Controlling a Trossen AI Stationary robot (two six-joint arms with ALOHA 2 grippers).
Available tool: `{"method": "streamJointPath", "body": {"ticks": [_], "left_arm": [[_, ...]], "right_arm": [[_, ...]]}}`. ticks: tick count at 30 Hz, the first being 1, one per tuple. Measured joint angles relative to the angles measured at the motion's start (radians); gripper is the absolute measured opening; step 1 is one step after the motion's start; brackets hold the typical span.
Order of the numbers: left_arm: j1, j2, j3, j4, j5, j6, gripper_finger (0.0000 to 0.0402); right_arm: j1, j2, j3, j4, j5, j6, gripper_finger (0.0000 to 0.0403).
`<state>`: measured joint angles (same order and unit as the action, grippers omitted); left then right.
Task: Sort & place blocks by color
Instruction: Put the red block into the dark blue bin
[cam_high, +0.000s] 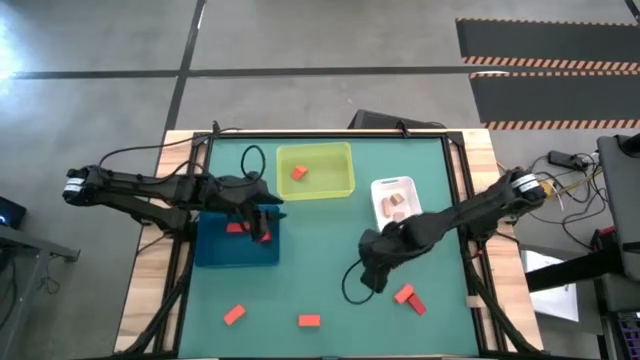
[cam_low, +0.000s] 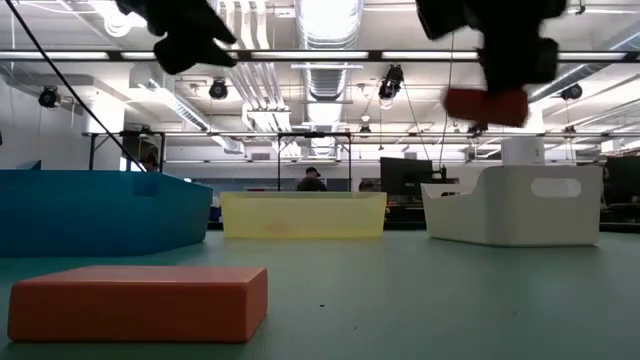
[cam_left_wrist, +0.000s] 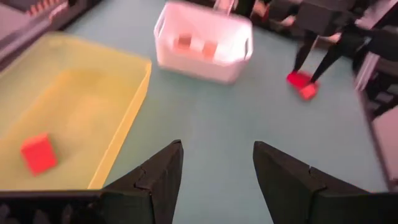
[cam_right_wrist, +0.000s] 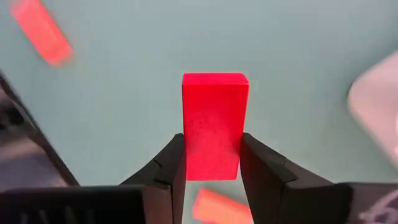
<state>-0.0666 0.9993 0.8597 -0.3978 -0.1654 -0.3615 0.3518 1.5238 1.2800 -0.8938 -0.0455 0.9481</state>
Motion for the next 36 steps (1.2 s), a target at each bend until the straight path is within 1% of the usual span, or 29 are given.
{"method": "streamJointPath", "body": {"ticks": [3, 6, 10, 16, 23, 28, 31, 34, 36], "left_arm": [[0.000, 0.000, 0.000, 0.075, 0.003, 0.000, 0.0180], [0.000, 0.000, 0.000, 0.150, 0.003, 0.000, 0.0180], [0.000, 0.000, 0.000, 0.242, 0.004, 0.000, 0.0180], [0.000, 0.000, 0.000, 0.340, 0.025, -0.005, 0.0180], [-0.001, 0.000, 0.000, 0.382, 0.100, -0.056, 0.0180], [-0.001, 0.000, 0.000, 0.388, 0.121, -0.115, 0.0180], [-0.001, 0.001, 0.000, 0.409, 0.155, -0.133, 0.0180], [-0.001, 0.006, 0.000, 0.465, 0.201, -0.136, 0.0180], [-0.002, 0.011, 0.000, 0.498, 0.209, -0.157, 0.0180]], "right_arm": [[-0.021, -0.055, -0.002, 0.074, 0.096, 0.013, 0.0107], [-0.047, -0.105, -0.011, 0.176, 0.141, -0.003, 0.0108], [-0.080, -0.151, -0.037, 0.335, 0.152, -0.069, 0.0108], [-0.119, -0.176, -0.076, 0.578, 0.154, -0.214, 0.0108], [-0.147, -0.174, -0.157, 0.970, 0.153, -0.341, 0.0108], [-0.167, -0.174, -0.222, 1.216, 0.151, -0.387, 0.0108], [-0.176, -0.174, -0.249, 1.296, 0.151, -0.393, 0.0108], [-0.180, -0.174, -0.268, 1.339, 0.153, -0.400, 0.0109], [-0.181, -0.174, -0.270, 1.349, 0.151, -0.400, 0.0109]]}}
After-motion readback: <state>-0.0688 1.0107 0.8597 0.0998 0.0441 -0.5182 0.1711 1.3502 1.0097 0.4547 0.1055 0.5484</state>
